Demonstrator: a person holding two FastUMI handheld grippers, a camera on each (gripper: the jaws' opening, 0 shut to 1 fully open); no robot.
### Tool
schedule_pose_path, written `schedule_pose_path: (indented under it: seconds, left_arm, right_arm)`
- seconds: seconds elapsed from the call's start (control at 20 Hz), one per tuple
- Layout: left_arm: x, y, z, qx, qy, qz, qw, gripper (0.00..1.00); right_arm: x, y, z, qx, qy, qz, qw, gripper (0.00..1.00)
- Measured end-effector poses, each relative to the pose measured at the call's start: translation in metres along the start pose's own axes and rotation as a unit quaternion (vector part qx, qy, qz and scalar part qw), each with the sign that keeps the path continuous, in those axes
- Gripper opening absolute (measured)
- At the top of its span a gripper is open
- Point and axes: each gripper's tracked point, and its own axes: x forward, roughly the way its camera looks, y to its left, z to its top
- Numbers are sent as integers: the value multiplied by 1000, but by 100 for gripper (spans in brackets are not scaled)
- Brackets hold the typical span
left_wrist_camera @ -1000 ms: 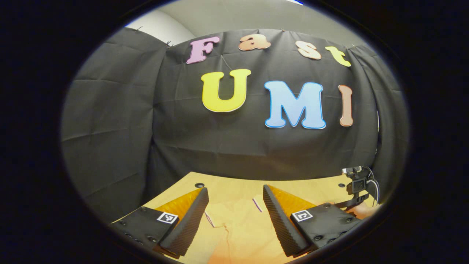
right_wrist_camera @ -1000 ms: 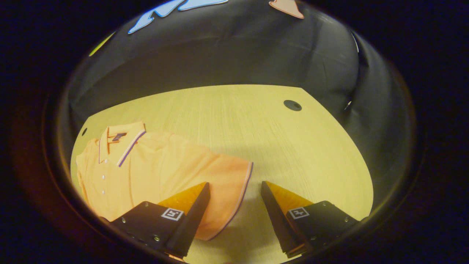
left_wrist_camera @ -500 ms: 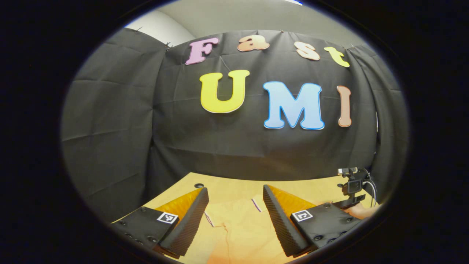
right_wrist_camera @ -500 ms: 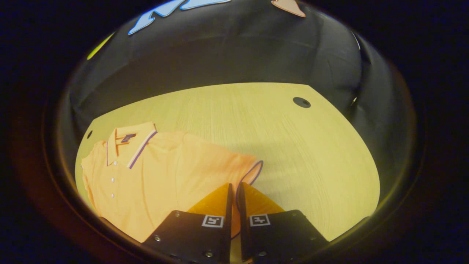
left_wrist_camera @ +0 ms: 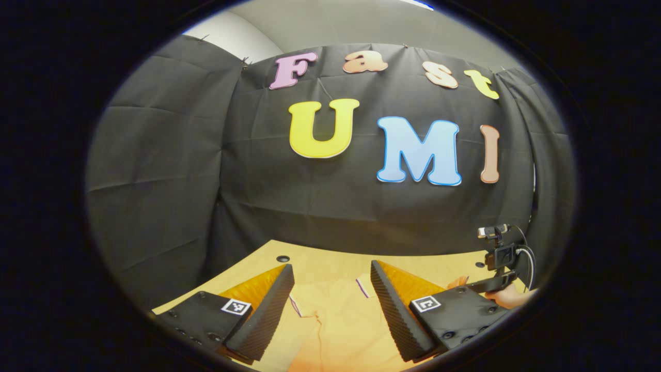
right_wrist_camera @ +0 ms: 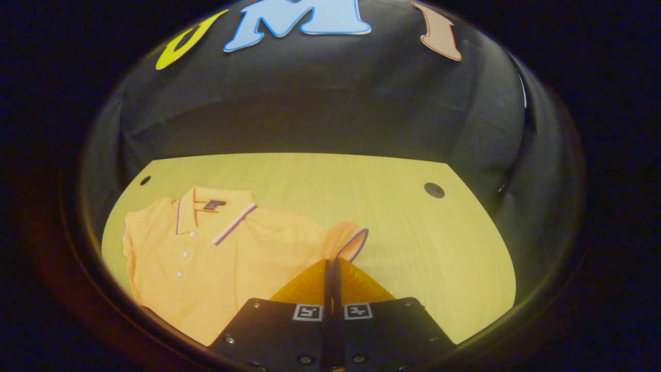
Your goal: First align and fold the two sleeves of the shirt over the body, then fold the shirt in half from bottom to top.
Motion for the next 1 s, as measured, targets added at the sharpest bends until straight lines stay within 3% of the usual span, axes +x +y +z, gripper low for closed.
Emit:
schedule_pose_path:
  seconds: [0.25,0.55,1.0]
  left_arm:
    - [-7,6,4,1,-6,7,1000,97]
    - [-13,30,4,-3,-8,30,1000,97]
    - [-10,37,4,-3,-11,31,999,97]
  right_arm:
    - [-7,43,13,-46,-14,37,998,1]
    - [-3,85,-5,-92,2,68,993,0]
    - [7,102,-26,-91,37,87,991,7]
